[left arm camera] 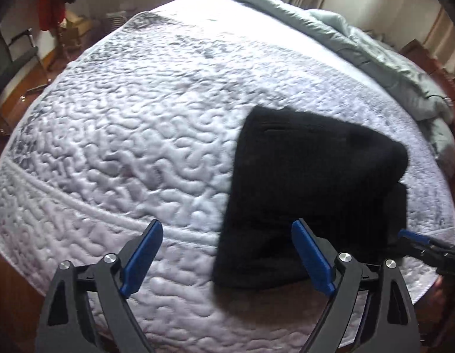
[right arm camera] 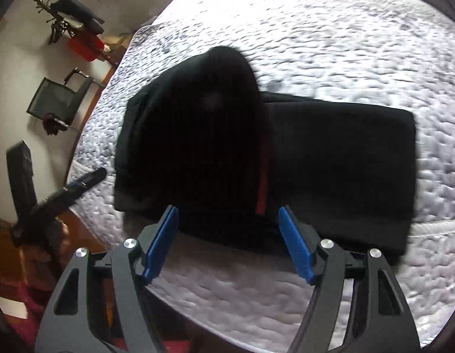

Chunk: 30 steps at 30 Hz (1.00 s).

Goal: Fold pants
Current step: 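Fold the lifted section over onto the pants and open the left gripper, then grasp the folded edge of the pants with the right gripper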

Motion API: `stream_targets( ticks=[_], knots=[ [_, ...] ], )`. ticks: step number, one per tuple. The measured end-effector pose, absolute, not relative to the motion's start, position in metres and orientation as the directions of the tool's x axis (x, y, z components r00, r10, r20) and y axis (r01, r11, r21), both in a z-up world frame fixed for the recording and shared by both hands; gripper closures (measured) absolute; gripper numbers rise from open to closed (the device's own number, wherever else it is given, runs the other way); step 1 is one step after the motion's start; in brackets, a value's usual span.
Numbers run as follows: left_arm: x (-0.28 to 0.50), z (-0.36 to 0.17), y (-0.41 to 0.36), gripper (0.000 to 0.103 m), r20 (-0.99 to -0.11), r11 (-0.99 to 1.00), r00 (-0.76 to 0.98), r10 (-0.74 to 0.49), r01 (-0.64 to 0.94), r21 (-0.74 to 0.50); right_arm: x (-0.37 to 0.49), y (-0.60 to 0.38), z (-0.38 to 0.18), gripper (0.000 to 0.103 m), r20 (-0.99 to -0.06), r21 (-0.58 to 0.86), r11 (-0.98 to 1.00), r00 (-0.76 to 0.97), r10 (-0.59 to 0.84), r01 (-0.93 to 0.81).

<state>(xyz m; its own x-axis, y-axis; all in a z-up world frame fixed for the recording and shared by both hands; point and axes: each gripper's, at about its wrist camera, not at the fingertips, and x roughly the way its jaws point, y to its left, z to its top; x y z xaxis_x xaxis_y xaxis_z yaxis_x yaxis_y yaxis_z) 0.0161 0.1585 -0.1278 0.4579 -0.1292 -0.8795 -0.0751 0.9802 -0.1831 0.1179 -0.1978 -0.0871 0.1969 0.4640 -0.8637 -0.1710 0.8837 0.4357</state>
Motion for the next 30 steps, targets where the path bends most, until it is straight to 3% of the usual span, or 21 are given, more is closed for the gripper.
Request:
stream_targets(
  ticks=[7,12,13,15,16,17,18,24,27,30],
  knots=[
    [0.008,-0.139,0.185,0.012,-0.885,0.964,0.442,-0.145,-0.137,-0.226,0.145,-0.164,-0.098,0.037,-0.88,0.441,0.886,0.127,0.458,-0.144],
    [0.004,-0.147,0.185,0.011,-0.891,0.958,0.422,-0.168,-0.142,-0.248,0.167,-0.159,-0.115,0.03,-0.891,0.43,0.899,0.124,0.437,-0.079],
    [0.004,-0.15,0.184,0.01,-0.893,0.958,0.416,-0.174,-0.138,-0.251,0.169,-0.158,-0.115,0.033,-0.889,0.433,0.898,0.13,0.44,-0.076],
    [0.005,-0.154,0.183,0.01,-0.896,0.957,0.406,-0.179,-0.138,-0.254,0.17,-0.156,-0.113,0.058,-0.891,0.42,0.902,0.146,0.43,-0.096],
    [0.005,-0.155,0.182,0.01,-0.897,0.957,0.404,-0.181,-0.138,-0.255,0.17,-0.157,-0.11,0.066,-0.891,0.413,0.904,0.158,0.426,-0.11],
    [0.006,-0.156,0.181,0.01,-0.897,0.957,0.402,-0.183,-0.137,-0.257,0.169,-0.16,-0.109,0.067,-0.885,0.422,0.899,0.162,0.437,-0.119],
    [0.007,-0.157,0.18,0.01,-0.896,0.955,0.403,-0.186,-0.138,-0.261,0.167,-0.162,-0.107,0.078,-0.876,0.437,0.891,0.166,0.453,-0.125],
    [0.01,-0.152,0.176,0.009,-0.886,0.957,0.428,-0.177,-0.134,-0.256,0.141,-0.196,-0.083,0.094,-0.783,0.563,0.815,0.228,0.578,-0.133],
    [0.015,-0.154,0.169,0.007,-0.892,0.963,0.419,-0.167,-0.123,-0.238,0.13,-0.204,-0.087,0.1,-0.812,0.523,0.844,0.23,0.536,-0.121],
    [0.021,-0.161,0.159,0.004,-0.901,0.973,0.407,-0.151,-0.101,-0.208,0.132,-0.207,-0.111,0.098,-0.838,0.503,0.861,0.199,0.508,-0.079]
  ],
)
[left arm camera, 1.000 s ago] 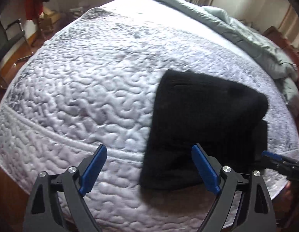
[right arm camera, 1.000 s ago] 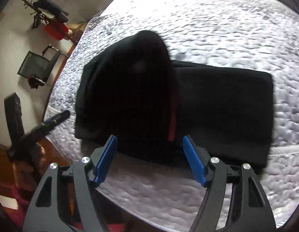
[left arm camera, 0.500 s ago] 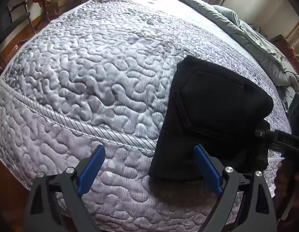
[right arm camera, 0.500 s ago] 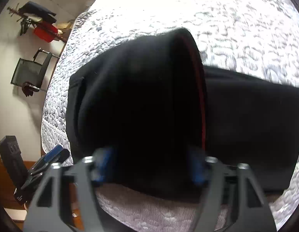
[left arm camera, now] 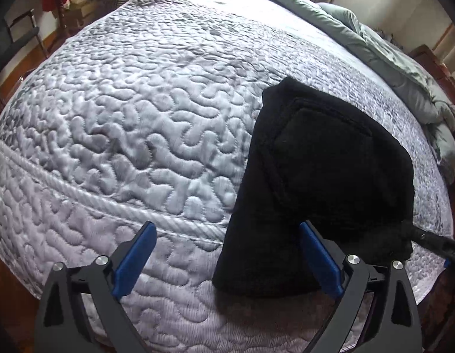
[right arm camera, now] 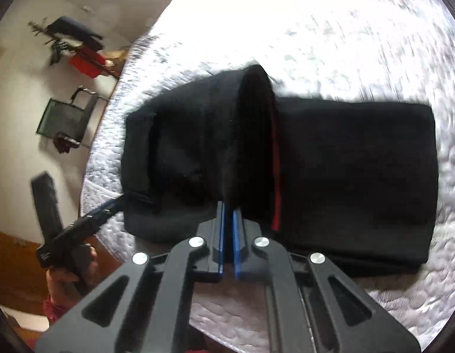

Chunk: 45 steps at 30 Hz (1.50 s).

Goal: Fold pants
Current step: 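Grasp the folded edge of the pants with the right gripper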

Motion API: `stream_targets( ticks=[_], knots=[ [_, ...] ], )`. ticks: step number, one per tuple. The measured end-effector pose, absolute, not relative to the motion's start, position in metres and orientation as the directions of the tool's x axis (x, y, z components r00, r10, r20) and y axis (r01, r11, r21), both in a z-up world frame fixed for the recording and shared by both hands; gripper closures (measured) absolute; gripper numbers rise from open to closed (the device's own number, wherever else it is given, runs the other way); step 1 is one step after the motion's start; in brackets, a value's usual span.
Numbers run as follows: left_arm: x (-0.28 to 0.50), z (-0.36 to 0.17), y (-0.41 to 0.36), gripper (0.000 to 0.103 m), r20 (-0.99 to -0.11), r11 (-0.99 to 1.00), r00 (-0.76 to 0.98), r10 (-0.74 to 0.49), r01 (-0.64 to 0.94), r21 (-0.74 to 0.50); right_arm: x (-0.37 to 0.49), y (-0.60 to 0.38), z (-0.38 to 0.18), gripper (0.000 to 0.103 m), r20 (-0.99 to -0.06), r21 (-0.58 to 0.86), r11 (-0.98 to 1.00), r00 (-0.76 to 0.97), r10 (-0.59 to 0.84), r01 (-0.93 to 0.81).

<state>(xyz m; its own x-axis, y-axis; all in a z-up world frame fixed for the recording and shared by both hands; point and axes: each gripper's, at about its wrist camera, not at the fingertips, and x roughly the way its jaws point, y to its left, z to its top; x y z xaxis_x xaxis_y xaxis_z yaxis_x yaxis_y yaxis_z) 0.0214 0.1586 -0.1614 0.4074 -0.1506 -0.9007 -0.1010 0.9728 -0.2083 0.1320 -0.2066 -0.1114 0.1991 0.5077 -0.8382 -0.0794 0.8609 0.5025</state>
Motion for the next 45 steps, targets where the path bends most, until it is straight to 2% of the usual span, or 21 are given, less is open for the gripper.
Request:
stream_targets(
  ticks=[4,5,6,8,12,15,20,21,22,23,24,27,32,39,45],
  knots=[
    [0.024,-0.168,0.156,0.003,-0.907,0.979,0.4,-0.131,-0.093,-0.183,0.132,-0.205,-0.113,0.087,-0.84,0.496,0.863,0.198,0.505,-0.099],
    [0.022,-0.167,0.158,0.004,-0.905,0.976,0.401,-0.141,-0.098,-0.195,0.132,-0.205,-0.107,0.075,-0.84,0.492,0.864,0.204,0.503,-0.104],
    [0.021,-0.164,0.161,0.004,-0.903,0.973,0.403,-0.149,-0.102,-0.206,0.132,-0.206,-0.1,0.054,-0.842,0.482,0.869,0.213,0.495,-0.113],
    [0.019,-0.157,0.161,0.004,-0.897,0.973,0.419,-0.143,-0.107,-0.205,0.132,-0.212,-0.089,0.033,-0.849,0.45,0.885,0.251,0.465,-0.119],
    [0.02,-0.146,0.158,0.004,-0.887,0.973,0.434,-0.158,-0.085,-0.216,0.144,-0.216,-0.085,0.021,-0.847,0.449,0.887,0.265,0.461,-0.108],
    [0.023,-0.145,0.153,0.004,-0.891,0.978,0.429,-0.149,-0.071,-0.198,0.16,-0.214,-0.097,0.02,-0.853,0.458,0.884,0.235,0.466,-0.092],
    [0.024,-0.151,0.156,0.004,-0.899,0.976,0.41,-0.153,-0.083,-0.203,0.18,-0.197,-0.125,0.02,-0.874,0.448,0.891,0.174,0.455,-0.079],
    [0.024,-0.153,0.157,0.004,-0.901,0.975,0.407,-0.153,-0.086,-0.204,0.182,-0.194,-0.128,0.024,-0.87,0.455,0.886,0.17,0.463,-0.085],
    [0.024,-0.154,0.158,0.004,-0.902,0.975,0.403,-0.152,-0.091,-0.205,0.184,-0.189,-0.13,0.03,-0.866,0.461,0.882,0.168,0.472,-0.1],
    [0.024,-0.156,0.159,0.004,-0.903,0.974,0.401,-0.153,-0.094,-0.207,0.185,-0.185,-0.13,0.04,-0.863,0.465,0.879,0.164,0.477,-0.108],
    [0.025,-0.158,0.16,0.004,-0.905,0.972,0.396,-0.157,-0.099,-0.212,0.186,-0.183,-0.13,0.06,-0.861,0.469,0.876,0.161,0.482,-0.114],
    [0.025,-0.161,0.165,0.004,-0.903,0.964,0.394,-0.172,-0.121,-0.236,0.183,-0.183,-0.123,0.084,-0.817,0.537,0.831,0.157,0.555,-0.142],
    [0.022,-0.15,0.18,0.004,-0.877,0.943,0.444,-0.183,-0.173,-0.284,0.17,-0.204,-0.079,0.086,-0.696,0.66,0.731,0.225,0.681,-0.173],
    [0.027,-0.133,0.168,0.004,-0.863,0.947,0.466,-0.195,-0.141,-0.29,0.16,-0.256,-0.03,0.086,-0.682,0.632,0.753,0.332,0.652,-0.181],
    [0.033,-0.133,0.124,0.004,-0.87,0.963,0.441,-0.22,-0.043,-0.265,0.151,-0.306,-0.033,0.086,-0.729,0.585,0.805,0.368,0.577,-0.103]
  ],
)
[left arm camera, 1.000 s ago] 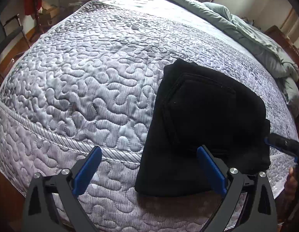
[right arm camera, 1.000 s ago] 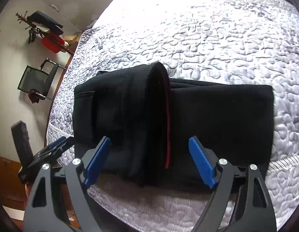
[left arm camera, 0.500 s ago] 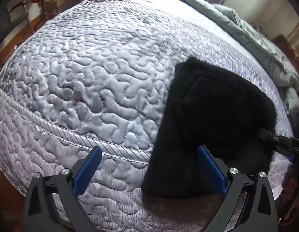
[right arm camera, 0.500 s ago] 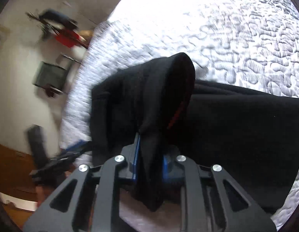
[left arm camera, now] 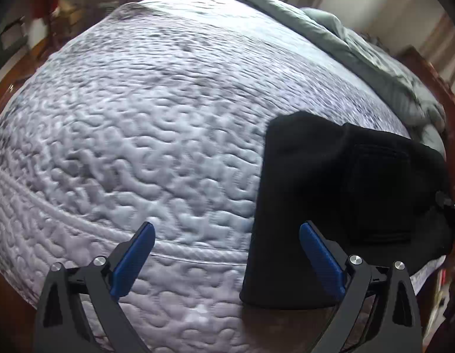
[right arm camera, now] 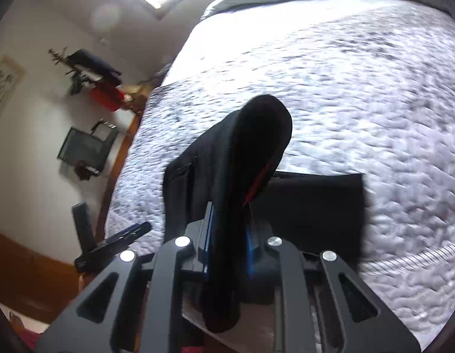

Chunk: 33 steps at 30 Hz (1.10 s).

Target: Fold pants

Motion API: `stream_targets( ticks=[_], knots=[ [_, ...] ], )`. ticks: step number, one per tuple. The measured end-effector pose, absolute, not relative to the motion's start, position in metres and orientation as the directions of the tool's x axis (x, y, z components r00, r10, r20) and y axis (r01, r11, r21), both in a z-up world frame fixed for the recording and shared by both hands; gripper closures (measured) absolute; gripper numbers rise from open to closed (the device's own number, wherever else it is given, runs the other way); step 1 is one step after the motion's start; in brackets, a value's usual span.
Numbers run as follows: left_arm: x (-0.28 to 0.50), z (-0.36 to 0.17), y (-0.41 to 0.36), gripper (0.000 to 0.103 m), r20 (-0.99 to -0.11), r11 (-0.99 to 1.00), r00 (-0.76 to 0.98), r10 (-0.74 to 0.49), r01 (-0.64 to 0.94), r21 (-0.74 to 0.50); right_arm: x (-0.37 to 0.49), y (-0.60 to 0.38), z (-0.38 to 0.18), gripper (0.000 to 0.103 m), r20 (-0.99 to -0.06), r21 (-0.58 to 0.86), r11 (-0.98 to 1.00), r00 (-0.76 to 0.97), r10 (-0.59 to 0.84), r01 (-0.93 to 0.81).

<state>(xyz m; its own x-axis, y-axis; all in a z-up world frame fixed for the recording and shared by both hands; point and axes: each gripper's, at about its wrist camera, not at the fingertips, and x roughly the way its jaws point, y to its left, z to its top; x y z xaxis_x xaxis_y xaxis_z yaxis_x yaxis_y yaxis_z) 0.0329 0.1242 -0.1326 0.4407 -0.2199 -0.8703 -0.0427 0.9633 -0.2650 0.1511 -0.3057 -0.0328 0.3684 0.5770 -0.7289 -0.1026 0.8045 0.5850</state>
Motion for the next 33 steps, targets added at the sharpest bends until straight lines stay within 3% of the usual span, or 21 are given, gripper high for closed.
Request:
stream_targets(
  ticks=[5,10,13,17,21,29,33],
  knots=[
    [0.032,-0.138,0.089,0.004,-0.878,0.972,0.422,-0.224,0.036,-0.23,0.141,-0.339,-0.063,0.086,-0.768,0.564,0.826,0.358,0.53,-0.013],
    [0.037,-0.158,0.061,0.004,-0.91,0.985,0.378,-0.173,0.091,-0.149,0.144,-0.342,-0.128,0.083,-0.862,0.464,0.883,0.268,0.431,0.069],
    [0.036,-0.168,0.054,0.004,-0.915,0.984,0.363,-0.174,0.107,-0.145,0.142,-0.347,-0.143,0.08,-0.845,0.499,0.861,0.277,0.457,0.101],
    [0.035,-0.162,0.055,0.004,-0.911,0.983,0.373,-0.175,0.115,-0.142,0.139,-0.346,-0.119,0.056,-0.872,0.429,0.902,0.28,0.402,0.041],
    [0.045,-0.147,0.061,0.004,-0.888,0.98,0.413,-0.2,0.098,-0.175,0.145,-0.354,-0.08,0.051,-0.836,0.447,0.895,0.36,0.414,0.01],
    [0.093,-0.127,0.057,0.004,-0.868,0.976,0.448,-0.214,0.055,-0.213,0.2,-0.365,-0.095,0.053,-0.833,0.502,0.859,0.321,0.45,0.1],
    [0.122,-0.134,0.06,0.004,-0.882,0.985,0.445,-0.153,-0.001,-0.171,0.207,-0.36,-0.101,0.073,-0.819,0.532,0.842,0.306,0.486,0.087]
  ],
)
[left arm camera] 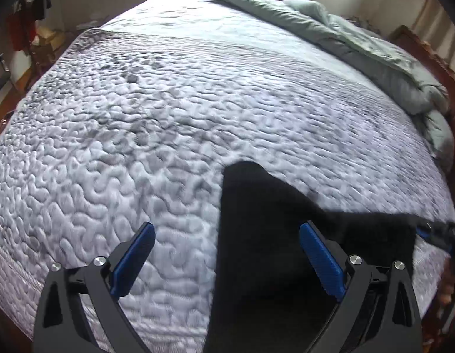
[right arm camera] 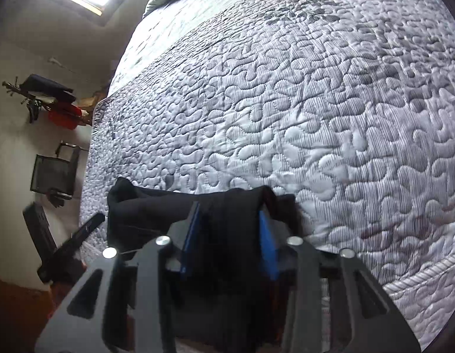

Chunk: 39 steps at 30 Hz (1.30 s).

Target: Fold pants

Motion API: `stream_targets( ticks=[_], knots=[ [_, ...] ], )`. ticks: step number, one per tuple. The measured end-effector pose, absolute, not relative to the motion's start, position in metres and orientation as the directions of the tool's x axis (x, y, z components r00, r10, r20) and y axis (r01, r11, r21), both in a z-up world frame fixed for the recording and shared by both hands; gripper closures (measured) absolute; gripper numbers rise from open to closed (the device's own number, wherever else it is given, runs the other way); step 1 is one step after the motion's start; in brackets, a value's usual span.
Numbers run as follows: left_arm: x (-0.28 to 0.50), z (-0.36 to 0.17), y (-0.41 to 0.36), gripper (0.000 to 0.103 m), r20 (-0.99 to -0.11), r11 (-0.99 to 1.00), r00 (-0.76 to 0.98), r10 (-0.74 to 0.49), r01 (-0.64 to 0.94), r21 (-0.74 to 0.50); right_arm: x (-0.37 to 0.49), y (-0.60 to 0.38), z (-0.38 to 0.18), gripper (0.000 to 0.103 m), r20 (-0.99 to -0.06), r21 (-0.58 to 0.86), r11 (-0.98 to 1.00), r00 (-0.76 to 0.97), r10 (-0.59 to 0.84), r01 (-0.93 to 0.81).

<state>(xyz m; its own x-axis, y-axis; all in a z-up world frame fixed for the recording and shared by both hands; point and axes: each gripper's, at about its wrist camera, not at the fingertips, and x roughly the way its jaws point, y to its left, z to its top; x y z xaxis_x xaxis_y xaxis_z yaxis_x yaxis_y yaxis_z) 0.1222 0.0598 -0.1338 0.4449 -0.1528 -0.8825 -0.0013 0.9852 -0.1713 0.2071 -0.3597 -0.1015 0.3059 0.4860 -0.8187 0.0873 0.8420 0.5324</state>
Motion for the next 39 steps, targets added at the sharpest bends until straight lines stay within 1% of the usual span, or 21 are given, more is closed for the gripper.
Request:
stream_targets(
  ticks=[1,2,5,6,7,8,10,12,16,19,22,23,25,26,27,29,30,33,36,38,39],
  knots=[
    [0.129,-0.138,0.061,0.004,-0.891,0.987,0.433,-0.137,-0.014,-0.159,0.207,-0.359,-0.1,0.076,-0.812,0.537,0.841,0.314,0.492,0.071],
    [0.135,-0.143,0.062,0.004,-0.898,0.989,0.421,-0.123,-0.024,-0.146,0.206,-0.358,-0.098,0.09,-0.808,0.537,0.841,0.324,0.492,0.063],
    [0.142,-0.154,0.057,0.003,-0.908,0.993,0.406,-0.101,-0.022,-0.12,0.203,-0.367,-0.094,0.095,-0.782,0.568,0.82,0.356,0.511,0.07],
    [0.144,-0.157,0.056,0.003,-0.911,0.994,0.402,-0.094,-0.016,-0.11,0.201,-0.369,-0.095,0.096,-0.782,0.568,0.819,0.359,0.509,0.076],
    [0.146,-0.163,0.055,0.003,-0.915,0.995,0.395,-0.086,-0.012,-0.098,0.197,-0.369,-0.099,0.1,-0.801,0.54,0.837,0.357,0.48,0.086],
    [0.146,-0.167,0.054,0.003,-0.916,0.996,0.393,-0.078,-0.013,-0.091,0.195,-0.369,-0.102,0.101,-0.82,0.511,0.854,0.35,0.452,0.094],
    [0.145,-0.178,0.056,0.003,-0.92,0.994,0.384,-0.083,-0.03,-0.102,0.191,-0.372,-0.115,0.101,-0.822,0.521,0.843,0.344,0.453,0.134],
    [0.143,-0.185,0.064,0.003,-0.915,0.985,0.387,-0.116,-0.074,-0.156,0.188,-0.372,-0.12,0.101,-0.83,0.512,0.846,0.338,0.444,0.145],
    [0.141,-0.184,0.063,0.003,-0.909,0.985,0.405,-0.101,-0.089,-0.149,0.185,-0.365,-0.118,0.101,-0.85,0.47,0.871,0.338,0.404,0.143],
    [0.139,-0.181,0.069,0.003,-0.908,0.973,0.398,-0.128,-0.126,-0.192,0.185,-0.366,-0.119,0.1,-0.846,0.477,0.866,0.343,0.407,0.148],
    [0.128,-0.17,0.081,0.004,-0.902,0.957,0.394,-0.178,-0.145,-0.252,0.181,-0.369,-0.108,0.091,-0.823,0.498,0.859,0.374,0.427,0.115],
    [0.122,-0.168,0.085,0.004,-0.897,0.95,0.389,-0.212,-0.133,-0.283,0.174,-0.371,-0.1,0.09,-0.825,0.488,0.866,0.38,0.418,0.108],
    [0.105,-0.166,0.095,0.004,-0.882,0.927,0.365,-0.298,-0.11,-0.359,0.163,-0.374,-0.088,0.082,-0.824,0.476,0.876,0.391,0.41,0.085],
    [0.096,-0.167,0.099,0.004,-0.875,0.915,0.351,-0.334,-0.101,-0.39,0.153,-0.374,-0.081,0.077,-0.82,0.479,0.875,0.392,0.418,0.068],
    [0.082,-0.169,0.103,0.004,-0.862,0.896,0.325,-0.389,-0.084,-0.436,0.142,-0.374,-0.076,0.075,-0.816,0.484,0.874,0.388,0.429,0.051],
    [0.061,-0.173,0.106,0.004,-0.843,0.872,0.297,-0.449,-0.06,-0.486,0.12,-0.368,-0.073,0.071,-0.823,0.481,0.876,0.354,0.444,0.021],
    [0.05,-0.176,0.107,0.004,-0.837,0.865,0.286,-0.467,-0.048,-0.499,0.112,-0.366,-0.074,0.066,-0.829,0.477,0.879,0.338,0.445,0.015],
    [0.027,-0.183,0.1,0.004,-0.83,0.858,0.259,-0.495,-0.005,-0.513,0.092,-0.36,-0.085,0.057,-0.853,0.458,0.889,0.295,0.431,0.025],
    [0.019,-0.189,0.09,0.004,-0.834,0.863,0.248,-0.492,0.011,-0.506,0.087,-0.354,-0.101,0.055,-0.854,0.475,0.879,0.263,0.448,0.045],
    [0.018,-0.186,0.082,0.004,-0.835,0.867,0.252,-0.489,0.036,-0.497,0.088,-0.35,-0.109,0.047,-0.861,0.47,0.881,0.246,0.445,0.051],
    [0.019,-0.185,0.078,0.004,-0.828,0.859,0.246,-0.504,0.048,-0.509,0.089,-0.347,-0.111,0.045,-0.864,0.464,0.885,0.243,0.44,0.047]
  ],
)
